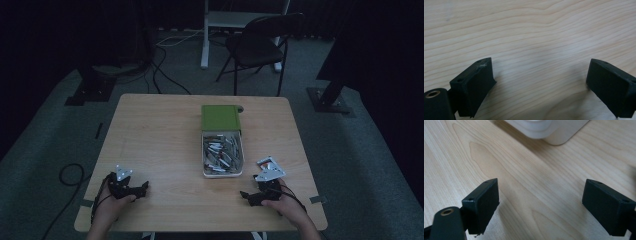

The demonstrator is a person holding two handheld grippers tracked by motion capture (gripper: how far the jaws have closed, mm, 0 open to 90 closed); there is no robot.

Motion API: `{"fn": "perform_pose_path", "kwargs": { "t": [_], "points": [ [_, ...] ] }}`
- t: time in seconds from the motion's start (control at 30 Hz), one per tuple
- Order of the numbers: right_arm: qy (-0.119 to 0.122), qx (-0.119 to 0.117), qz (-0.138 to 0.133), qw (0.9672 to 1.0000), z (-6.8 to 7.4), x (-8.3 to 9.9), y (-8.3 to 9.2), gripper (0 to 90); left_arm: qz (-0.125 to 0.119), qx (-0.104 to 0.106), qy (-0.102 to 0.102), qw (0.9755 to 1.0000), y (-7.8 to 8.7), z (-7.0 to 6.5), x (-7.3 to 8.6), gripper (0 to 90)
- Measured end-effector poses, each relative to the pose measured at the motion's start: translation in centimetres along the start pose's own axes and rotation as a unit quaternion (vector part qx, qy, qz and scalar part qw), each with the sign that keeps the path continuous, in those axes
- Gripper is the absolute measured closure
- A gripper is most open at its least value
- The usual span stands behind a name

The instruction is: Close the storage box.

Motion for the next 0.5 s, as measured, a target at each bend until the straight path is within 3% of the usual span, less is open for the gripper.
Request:
{"fn": "perform_pose_path", "kwargs": {
  "t": [0.1, 0.17, 0.3, 0.5],
  "points": [
    [0.002, -0.001, -0.013, 0.9999, 0.0, -0.8, 0.3, 13.7, -0.004, 0.013, -0.006, 0.9999, 0.0, -0.9, -0.5, 8.1],
    [-0.002, 0.002, -0.022, 0.9997, -0.1, -1.3, 0.6, 13.6, -0.013, 0.034, -0.014, 0.9992, 0.0, -1.6, -1.0, 8.1],
    [-0.008, 0.001, -0.043, 0.9990, -0.3, -2.3, 1.2, 13.6, -0.020, 0.046, -0.023, 0.9985, 0.2, -2.4, -1.7, 8.1],
    [-0.011, 0.009, -0.052, 0.9985, -0.9, -2.9, 1.6, 13.6, -0.025, 0.068, -0.045, 0.9963, 0.1, -4.3, -2.5, 8.2]
  ]
}}
Point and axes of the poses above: each handheld gripper's, and its own axes: y roughly backward along the jaws, x roughly out of its underside, z roughly to its left, the point moved 8 cm from there along -y, roughly forward along the jaws, and after that the axes turned 9 degrees about -z, right-handed, at the moved point
